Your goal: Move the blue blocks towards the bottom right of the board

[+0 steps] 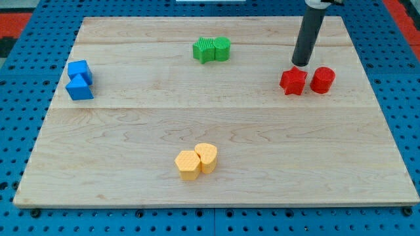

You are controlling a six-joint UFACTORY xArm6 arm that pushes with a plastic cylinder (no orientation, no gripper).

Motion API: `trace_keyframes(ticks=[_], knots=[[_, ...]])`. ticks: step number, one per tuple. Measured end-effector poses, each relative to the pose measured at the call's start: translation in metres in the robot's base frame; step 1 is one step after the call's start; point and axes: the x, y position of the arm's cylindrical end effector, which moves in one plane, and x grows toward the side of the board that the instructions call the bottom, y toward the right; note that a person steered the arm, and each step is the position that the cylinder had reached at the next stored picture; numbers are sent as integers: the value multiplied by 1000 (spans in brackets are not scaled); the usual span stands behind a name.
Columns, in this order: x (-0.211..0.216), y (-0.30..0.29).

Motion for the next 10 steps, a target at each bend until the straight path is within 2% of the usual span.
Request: trace_keyframes(ticks=[10], knots=[[-23, -14]])
